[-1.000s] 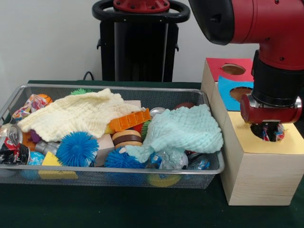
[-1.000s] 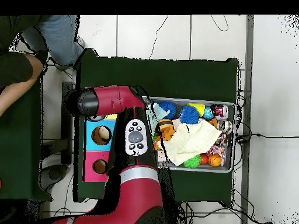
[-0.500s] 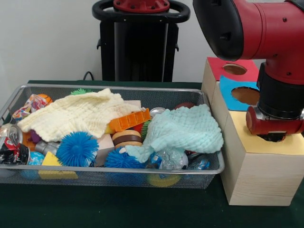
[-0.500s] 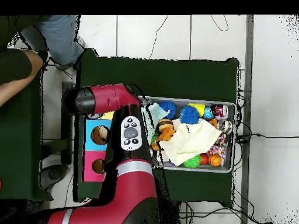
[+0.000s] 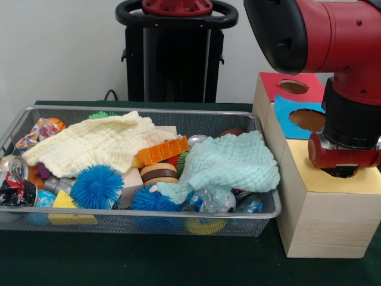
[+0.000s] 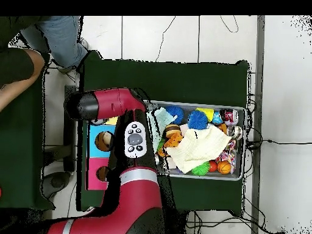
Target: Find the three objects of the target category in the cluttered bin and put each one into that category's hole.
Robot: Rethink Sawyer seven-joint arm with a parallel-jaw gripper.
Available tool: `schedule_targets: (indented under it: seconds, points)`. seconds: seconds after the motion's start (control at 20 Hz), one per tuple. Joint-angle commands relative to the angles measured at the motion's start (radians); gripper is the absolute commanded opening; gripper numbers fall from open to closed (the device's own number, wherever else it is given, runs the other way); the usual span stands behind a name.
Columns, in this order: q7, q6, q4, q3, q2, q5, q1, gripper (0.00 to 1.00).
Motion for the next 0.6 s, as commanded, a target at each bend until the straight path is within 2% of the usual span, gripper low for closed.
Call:
schedule_targets:
  seconds: [0.05, 0.35, 0.6]
  points:
    - [-0.006, -0.001, 0.037, 0.048, -0.001, -0.050, -0.018, 0.00]
    - [-0.012, -0.039, 0.030, 0.072, 0.013, -0.041, -0.033, 0.00]
    - [-0.001, -0.025, 0.061, 0.066, -0.016, -0.035, -0.031, 0.00]
